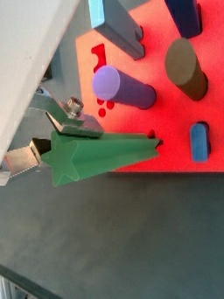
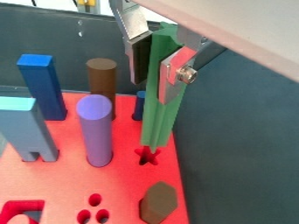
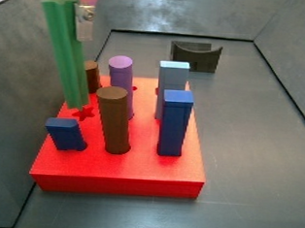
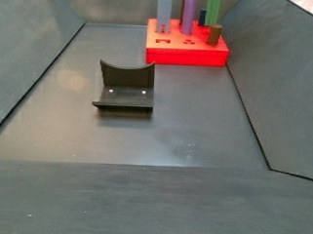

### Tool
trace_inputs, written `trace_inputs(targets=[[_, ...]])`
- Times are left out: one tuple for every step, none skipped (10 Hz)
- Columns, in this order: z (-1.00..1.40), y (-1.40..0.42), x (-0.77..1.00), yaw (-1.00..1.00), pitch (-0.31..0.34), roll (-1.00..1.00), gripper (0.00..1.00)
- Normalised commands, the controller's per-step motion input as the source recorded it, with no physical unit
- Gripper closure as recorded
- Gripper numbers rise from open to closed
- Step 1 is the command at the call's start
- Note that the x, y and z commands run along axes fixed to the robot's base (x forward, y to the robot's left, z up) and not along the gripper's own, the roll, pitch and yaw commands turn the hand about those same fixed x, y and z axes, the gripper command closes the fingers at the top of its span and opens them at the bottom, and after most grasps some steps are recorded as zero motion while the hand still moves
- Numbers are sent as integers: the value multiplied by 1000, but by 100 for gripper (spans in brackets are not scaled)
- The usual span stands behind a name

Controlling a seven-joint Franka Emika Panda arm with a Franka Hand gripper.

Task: Pick up the star object. Move up. Move to above the board. Insert the star object.
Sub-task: Insert the star object.

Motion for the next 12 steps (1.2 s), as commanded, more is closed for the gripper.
trace_inputs(targets=[[-49, 0, 0, 0, 0, 7, 100], [-403, 0, 0, -206, 0, 117, 100], [-443, 91, 0, -197, 49, 94, 100], [-437, 223, 114, -17, 77, 90, 100], [-183, 26, 20, -129, 36, 29, 100], [-31, 0, 0, -263, 0, 9, 100], [0, -191, 0, -766, 0, 0, 100], [0, 0, 0, -1000, -11, 0, 100], [0, -31, 0, -1000, 0, -19, 100], [0, 0, 266, -303, 0, -20, 100], [0, 0, 66, -326, 10, 0, 100], [0, -140, 43, -923, 0, -60, 100]])
